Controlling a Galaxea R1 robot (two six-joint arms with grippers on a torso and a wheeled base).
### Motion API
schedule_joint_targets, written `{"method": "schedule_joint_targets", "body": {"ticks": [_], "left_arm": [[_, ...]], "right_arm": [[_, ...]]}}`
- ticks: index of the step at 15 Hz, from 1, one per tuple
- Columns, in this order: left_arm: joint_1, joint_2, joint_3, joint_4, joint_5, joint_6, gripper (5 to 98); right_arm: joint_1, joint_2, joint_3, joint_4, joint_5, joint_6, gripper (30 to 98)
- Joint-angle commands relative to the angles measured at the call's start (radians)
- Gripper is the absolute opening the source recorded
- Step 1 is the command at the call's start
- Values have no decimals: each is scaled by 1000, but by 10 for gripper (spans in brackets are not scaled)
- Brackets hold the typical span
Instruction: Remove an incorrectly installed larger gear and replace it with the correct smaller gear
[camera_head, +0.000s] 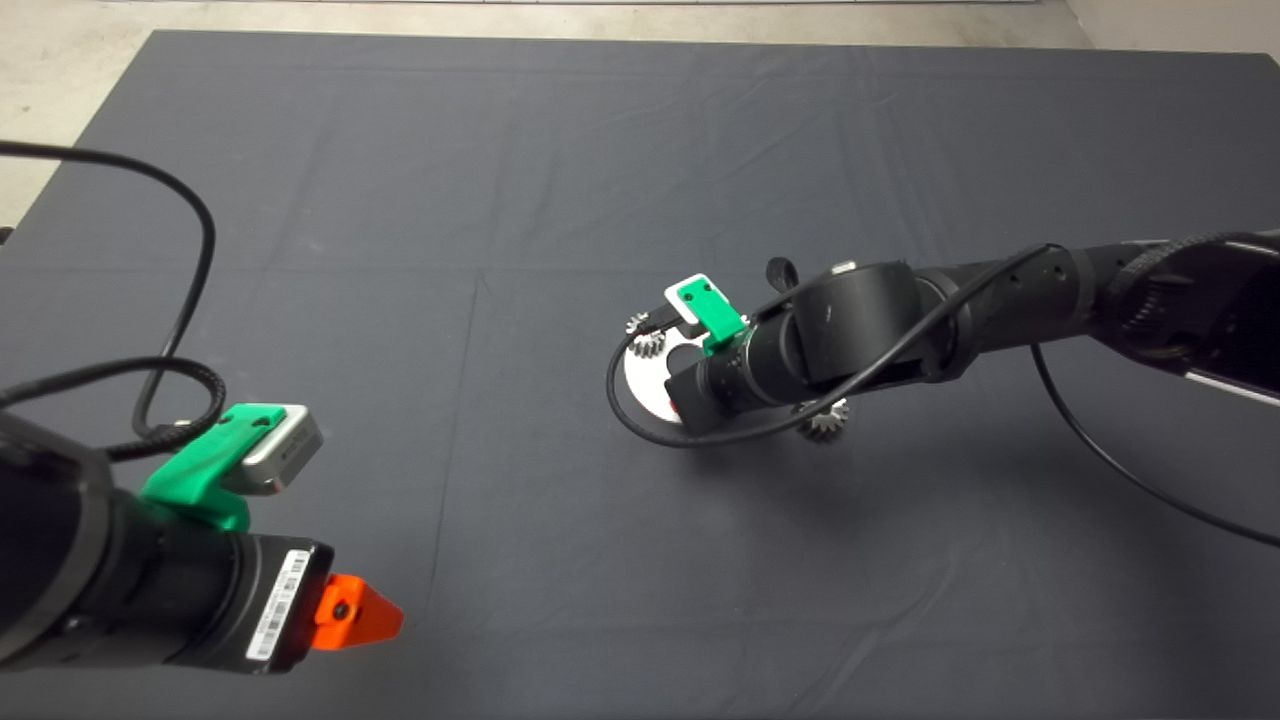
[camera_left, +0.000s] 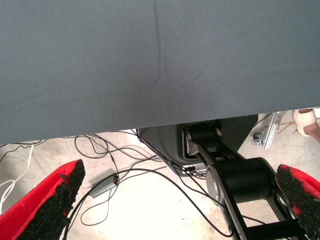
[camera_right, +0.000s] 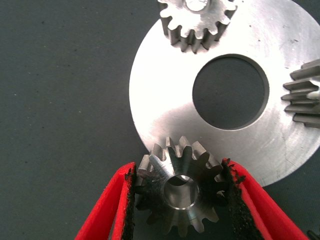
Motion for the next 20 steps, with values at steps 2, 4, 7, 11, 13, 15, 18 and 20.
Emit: {"method": "schedule_joint_targets", "body": {"ticks": [2, 4, 7, 11, 13, 15, 18, 20], "left_arm": [[-3, 0, 16, -16, 2, -9, 979], [-3, 0, 16, -16, 2, -9, 979], [-3, 0, 16, -16, 3, -9, 979], [-3, 0, 16, -16, 2, -9, 979], [-3, 0, 16, -16, 2, -9, 979], [-3, 0, 16, -16, 2, -9, 979], [-3, 0, 16, -16, 2, -9, 979], [-3, 0, 16, -16, 2, -9, 979]], "right_arm": [[8, 7, 7, -31, 9, -2, 403], [10, 5, 4, -32, 8, -2, 403], [15, -5, 5, -30, 5, -3, 403], [16, -7, 11, -24, 1, -17, 404], [18, -7, 11, -23, 1, -17, 403], [18, -7, 11, -23, 1, -17, 403], [19, -13, 11, -23, 1, -17, 403], [19, -14, 11, -23, 0, -17, 403]]}}
